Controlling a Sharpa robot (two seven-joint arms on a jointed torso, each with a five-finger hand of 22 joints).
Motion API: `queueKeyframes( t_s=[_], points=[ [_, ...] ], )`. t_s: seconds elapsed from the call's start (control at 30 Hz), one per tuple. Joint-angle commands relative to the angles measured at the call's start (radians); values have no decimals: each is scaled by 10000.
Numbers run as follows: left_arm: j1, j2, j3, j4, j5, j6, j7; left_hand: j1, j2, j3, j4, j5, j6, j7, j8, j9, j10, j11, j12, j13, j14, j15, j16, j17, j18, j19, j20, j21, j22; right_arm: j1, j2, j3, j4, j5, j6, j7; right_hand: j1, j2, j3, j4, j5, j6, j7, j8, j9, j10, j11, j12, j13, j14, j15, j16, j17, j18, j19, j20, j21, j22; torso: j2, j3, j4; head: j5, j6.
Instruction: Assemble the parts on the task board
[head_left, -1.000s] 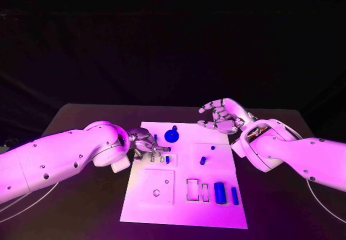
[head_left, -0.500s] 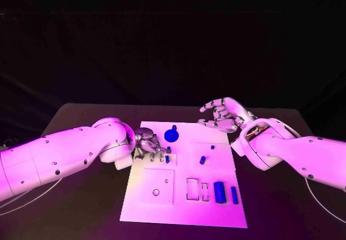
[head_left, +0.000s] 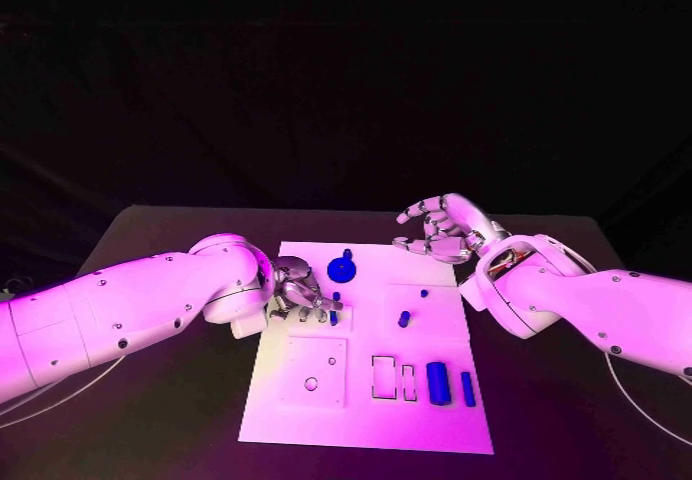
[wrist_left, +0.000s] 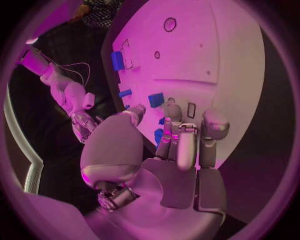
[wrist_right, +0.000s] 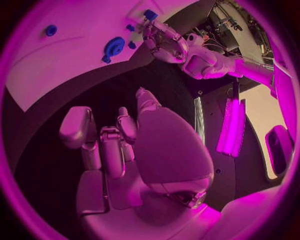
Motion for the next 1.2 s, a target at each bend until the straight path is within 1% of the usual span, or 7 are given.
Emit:
queueKeyframes(
  t_s=[0.03,0.2,0.33,0.47,0.67,0.9,1.2],
  points=[
    [23,58,0,-8,-112,314,-39,19,83,-38,-3,-8,-22,-77,61,22,88,5,58,16,355,-44,41,1029,-195,62,-20,48,19,-2,34,4,-15,4,14,-31,-71,-3,35,10,31,-63,10,47,-13,-6,-77,22,1,804,-57,-68,1683,78,30,-57,-7,9,-4,-1,-2,3,-23],
    [32,115,-1,-40,-107,350,-41,127,117,-21,-15,-5,-37,-95,115,95,107,-10,105,64,364,-57,57,1057,-197,65,-28,73,41,-7,83,3,-16,3,30,-57,-83,10,46,10,40,-66,9,58,-14,0,-78,26,1,803,-58,-70,1678,74,41,-58,10,23,0,0,15,-26,-19],
    [35,179,-2,-79,-101,359,-36,316,151,32,-22,-4,-61,-112,181,192,106,-28,141,100,359,-70,62,1061,-202,66,-36,104,78,-9,119,3,-22,1,49,-81,-89,26,58,9,46,-68,8,68,-15,9,-80,34,6,803,-59,-72,1676,72,47,-59,16,28,-9,-7,9,-38,-53],
    [35,224,-5,-120,-99,329,-28,440,191,93,-22,-7,-72,-123,221,254,116,-36,174,136,373,-78,77,1100,-208,73,-39,128,116,-12,141,2,-31,0,69,-97,-92,33,64,8,47,-70,7,72,-16,14,-80,38,9,805,-60,-69,1683,64,65,-59,53,57,-1,-8,3,-43,-43],
    [35,279,-9,-174,-97,347,3,544,227,156,-24,-7,-86,-130,251,305,111,-44,186,142,373,-84,81,1107,-207,62,-41,137,119,-24,167,0,-28,-2,93,-53,-99,46,75,7,45,-71,7,83,-17,24,-82,47,16,807,-61,-66,1690,56,85,-61,91,86,-7,8,4,-54,-47],
    [34,341,-14,-235,-97,459,19,729,300,289,-30,-9,-113,-144,283,379,106,-57,201,154,380,-94,90,1134,-213,64,-43,164,160,-32,206,-2,-31,-4,123,-29,-105,67,92,6,44,-72,5,96,-19,37,-84,58,23,809,-63,-64,1695,55,91,-62,95,91,-8,4,18,-85,-67],
    [34,373,-40,-308,-97,688,3,1027,342,508,-44,-11,-135,-172,310,470,131,-82,235,195,405,-114,111,1194,-215,56,-49,190,191,-43,216,-6,-35,-4,145,-30,-105,67,92,6,44,-72,5,96,-19,37,-84,58,23,809,-63,-64,1695,55,91,-62,95,91,-7,13,11,-89,-100]
  ],
)
